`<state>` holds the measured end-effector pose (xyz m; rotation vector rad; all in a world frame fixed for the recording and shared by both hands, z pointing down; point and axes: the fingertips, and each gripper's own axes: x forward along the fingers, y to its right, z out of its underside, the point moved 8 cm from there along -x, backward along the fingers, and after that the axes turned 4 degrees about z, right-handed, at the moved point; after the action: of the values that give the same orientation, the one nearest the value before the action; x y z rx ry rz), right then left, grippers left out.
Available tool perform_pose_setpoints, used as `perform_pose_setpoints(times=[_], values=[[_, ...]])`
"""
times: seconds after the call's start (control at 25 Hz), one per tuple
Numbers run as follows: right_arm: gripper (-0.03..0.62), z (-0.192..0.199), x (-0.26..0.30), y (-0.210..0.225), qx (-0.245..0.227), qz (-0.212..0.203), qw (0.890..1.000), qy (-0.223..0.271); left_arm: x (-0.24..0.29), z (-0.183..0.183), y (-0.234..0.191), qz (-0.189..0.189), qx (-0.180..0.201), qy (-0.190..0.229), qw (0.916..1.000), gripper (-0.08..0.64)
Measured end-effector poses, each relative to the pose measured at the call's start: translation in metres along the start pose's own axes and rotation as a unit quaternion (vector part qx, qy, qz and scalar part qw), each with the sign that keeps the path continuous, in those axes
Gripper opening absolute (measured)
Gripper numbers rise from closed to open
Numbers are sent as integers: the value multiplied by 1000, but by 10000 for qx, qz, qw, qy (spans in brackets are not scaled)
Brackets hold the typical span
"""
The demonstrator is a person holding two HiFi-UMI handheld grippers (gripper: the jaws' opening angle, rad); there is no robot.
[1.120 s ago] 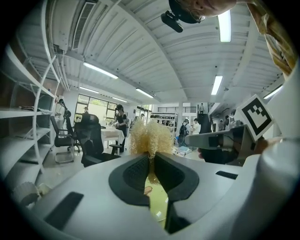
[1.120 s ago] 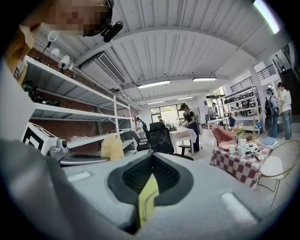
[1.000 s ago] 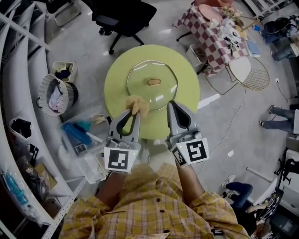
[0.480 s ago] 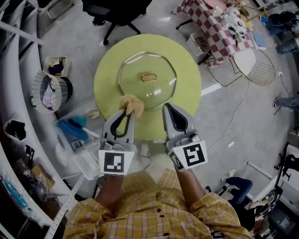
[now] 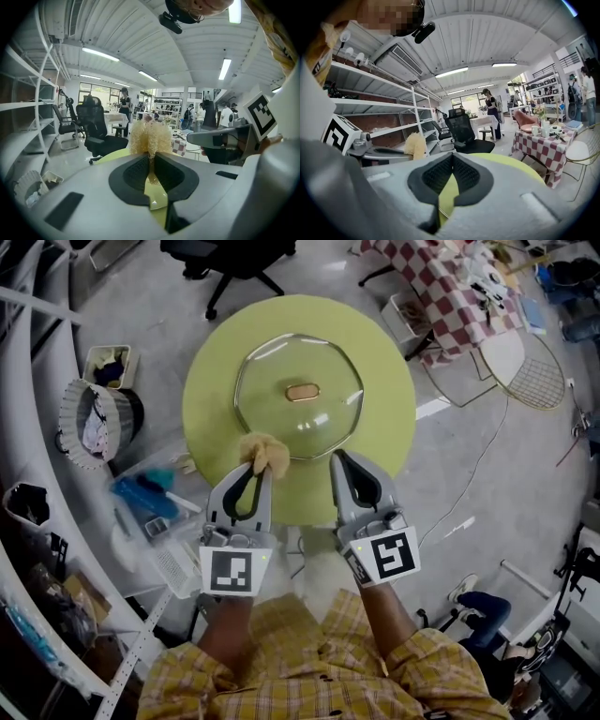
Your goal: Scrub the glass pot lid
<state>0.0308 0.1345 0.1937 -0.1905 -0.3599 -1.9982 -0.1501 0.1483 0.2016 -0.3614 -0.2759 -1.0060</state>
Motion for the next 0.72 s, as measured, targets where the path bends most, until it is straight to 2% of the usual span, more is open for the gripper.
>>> perform_pose_setpoints(times=[0.4,0.52,0.64,0.72], values=[[-3,29,7,5,13,68,9999,-147,21,26,-4,151,-114,-402,9990,34],[-3,35,6,7,48,50,9998,-209,27,35,-8,262,167,-430,9986,34],[-3,42,6,10,82,78,9995,-285,33,42,-7,221,169,-620,9977,34],[-3,46,7,9,98,65,9993,-359,37,49,-9,301,303,-660,9969,34]])
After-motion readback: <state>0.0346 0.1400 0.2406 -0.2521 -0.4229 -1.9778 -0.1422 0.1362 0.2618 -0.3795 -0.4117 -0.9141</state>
